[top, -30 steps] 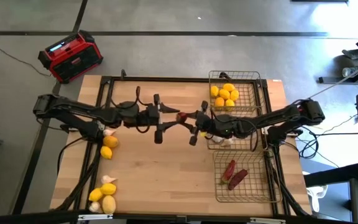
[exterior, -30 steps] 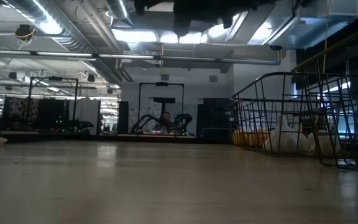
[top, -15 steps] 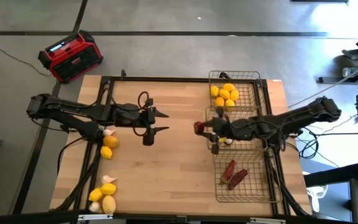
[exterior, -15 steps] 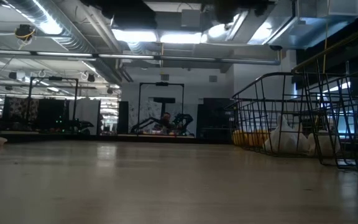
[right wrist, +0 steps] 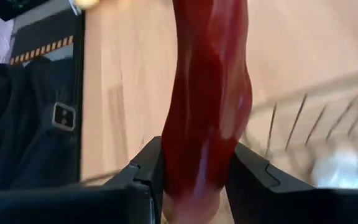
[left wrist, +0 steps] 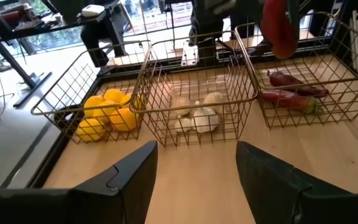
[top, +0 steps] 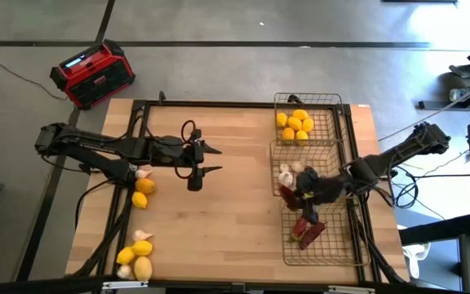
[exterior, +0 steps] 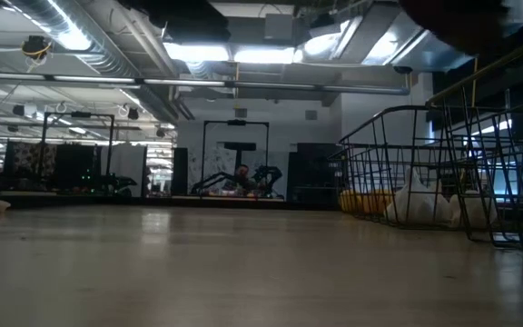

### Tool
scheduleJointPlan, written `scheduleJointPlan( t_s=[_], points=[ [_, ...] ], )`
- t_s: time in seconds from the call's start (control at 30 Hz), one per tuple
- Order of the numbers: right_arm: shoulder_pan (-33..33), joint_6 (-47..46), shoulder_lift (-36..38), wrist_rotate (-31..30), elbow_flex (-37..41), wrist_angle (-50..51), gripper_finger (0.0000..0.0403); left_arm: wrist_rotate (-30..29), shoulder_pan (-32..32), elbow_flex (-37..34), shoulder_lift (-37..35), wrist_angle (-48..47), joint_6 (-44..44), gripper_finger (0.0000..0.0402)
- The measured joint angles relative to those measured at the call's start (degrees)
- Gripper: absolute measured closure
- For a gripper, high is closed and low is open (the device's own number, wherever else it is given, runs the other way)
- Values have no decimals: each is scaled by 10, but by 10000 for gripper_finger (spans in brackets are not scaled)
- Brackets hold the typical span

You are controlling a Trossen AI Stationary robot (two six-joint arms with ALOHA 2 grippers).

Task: Sort produce into baskets
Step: Put the red chili pepper into the bottom wire basket

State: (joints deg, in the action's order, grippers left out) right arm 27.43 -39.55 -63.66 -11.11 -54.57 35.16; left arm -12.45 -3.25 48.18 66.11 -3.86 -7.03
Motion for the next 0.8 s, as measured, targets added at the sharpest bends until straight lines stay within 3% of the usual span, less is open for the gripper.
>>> scheduleJointPlan(
  t_s=[0.5,0.8],
  points=[
    [151,-331,-54,-27,0,106,285,0,10,0,0,5,-24,188],
    [239,-493,-127,28,0,132,285,0,32,0,0,29,-24,188]
  ],
)
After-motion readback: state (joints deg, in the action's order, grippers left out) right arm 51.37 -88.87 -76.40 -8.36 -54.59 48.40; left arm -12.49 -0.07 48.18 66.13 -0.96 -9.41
